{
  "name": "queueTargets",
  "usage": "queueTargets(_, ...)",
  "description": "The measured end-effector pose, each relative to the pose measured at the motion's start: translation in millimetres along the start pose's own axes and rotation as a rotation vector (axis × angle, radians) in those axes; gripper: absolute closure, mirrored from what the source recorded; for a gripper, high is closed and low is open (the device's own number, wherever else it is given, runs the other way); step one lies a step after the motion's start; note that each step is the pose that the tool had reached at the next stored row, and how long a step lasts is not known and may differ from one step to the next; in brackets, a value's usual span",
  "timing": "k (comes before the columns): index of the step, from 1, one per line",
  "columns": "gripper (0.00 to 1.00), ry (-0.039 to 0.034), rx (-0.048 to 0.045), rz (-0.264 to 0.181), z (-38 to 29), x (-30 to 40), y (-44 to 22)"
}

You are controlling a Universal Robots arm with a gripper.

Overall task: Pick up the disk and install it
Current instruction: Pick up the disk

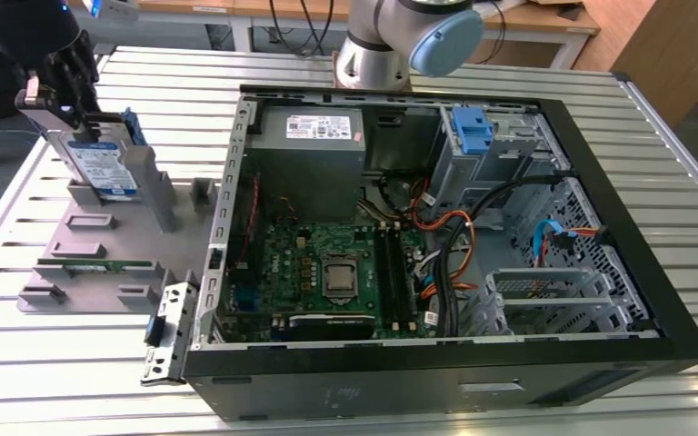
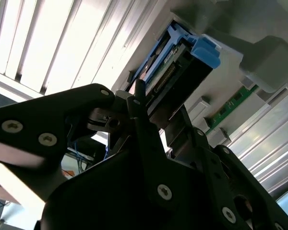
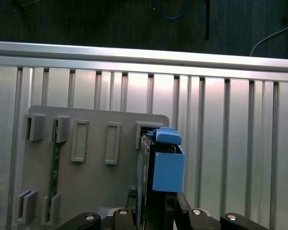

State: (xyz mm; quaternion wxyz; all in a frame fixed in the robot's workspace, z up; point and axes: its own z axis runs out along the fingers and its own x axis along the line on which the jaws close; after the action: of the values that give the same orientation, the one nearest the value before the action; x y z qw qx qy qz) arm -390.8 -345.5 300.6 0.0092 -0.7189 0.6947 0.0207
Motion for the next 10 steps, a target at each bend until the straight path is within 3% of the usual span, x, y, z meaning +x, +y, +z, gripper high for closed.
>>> queueTargets(10, 0.58, -0.0009, 0.0080, -0.001, 0.0, -0.1, 4.0)
